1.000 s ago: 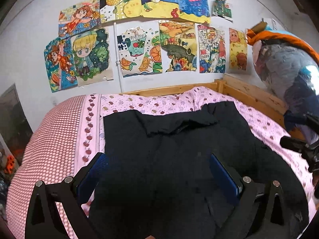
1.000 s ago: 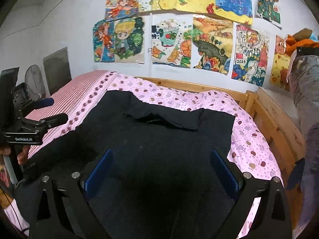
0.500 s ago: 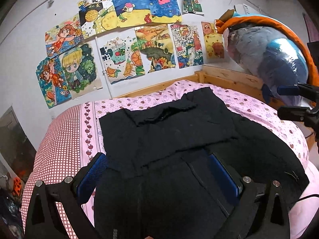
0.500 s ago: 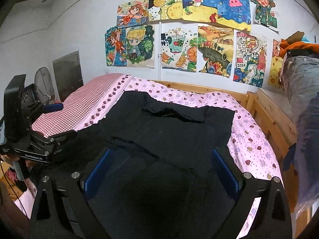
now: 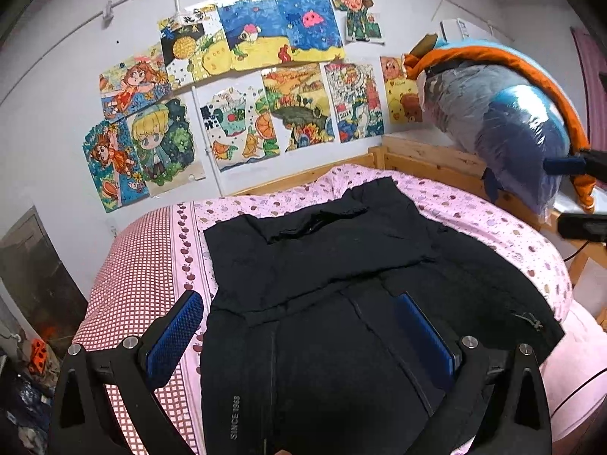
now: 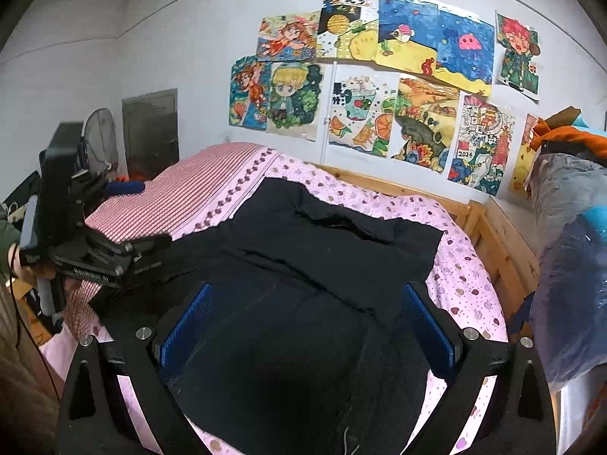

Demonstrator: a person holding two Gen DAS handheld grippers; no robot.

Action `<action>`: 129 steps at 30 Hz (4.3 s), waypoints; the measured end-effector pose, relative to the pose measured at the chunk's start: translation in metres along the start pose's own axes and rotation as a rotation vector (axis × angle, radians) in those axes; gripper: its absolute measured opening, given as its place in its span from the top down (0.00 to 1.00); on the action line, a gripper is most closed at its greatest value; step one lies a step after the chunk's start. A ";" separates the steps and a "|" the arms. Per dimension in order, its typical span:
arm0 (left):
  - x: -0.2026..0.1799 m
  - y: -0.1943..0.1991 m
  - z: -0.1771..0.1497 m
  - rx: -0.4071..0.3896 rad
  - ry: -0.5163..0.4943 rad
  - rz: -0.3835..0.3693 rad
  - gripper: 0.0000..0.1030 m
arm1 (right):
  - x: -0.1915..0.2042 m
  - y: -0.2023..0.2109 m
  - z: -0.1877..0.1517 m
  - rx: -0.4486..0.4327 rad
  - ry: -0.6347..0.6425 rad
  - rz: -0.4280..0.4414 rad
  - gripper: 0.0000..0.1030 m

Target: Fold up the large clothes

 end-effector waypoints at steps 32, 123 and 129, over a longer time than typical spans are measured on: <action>-0.063 -0.036 -0.149 0.260 -0.364 -0.246 0.00 | 0.046 -0.096 -0.140 0.499 0.186 0.195 0.07; -0.037 -0.010 -0.059 -0.011 -0.342 0.121 0.18 | 0.029 -0.089 -0.128 0.451 0.273 -0.078 0.07; -0.034 -0.011 -0.061 0.004 -0.333 0.114 0.18 | 0.015 -0.068 -0.118 0.368 0.276 -0.110 0.20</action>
Point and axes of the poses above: each gripper's, at about its wrist camera, not at the fingertips, and y roughly against the way its jaws point, x to its left, z to its top, the point moved 3 cm from there along -y, roughly the way its jaws point, and after that the axes turned 9 degrees about x, right-handed, at the moved point
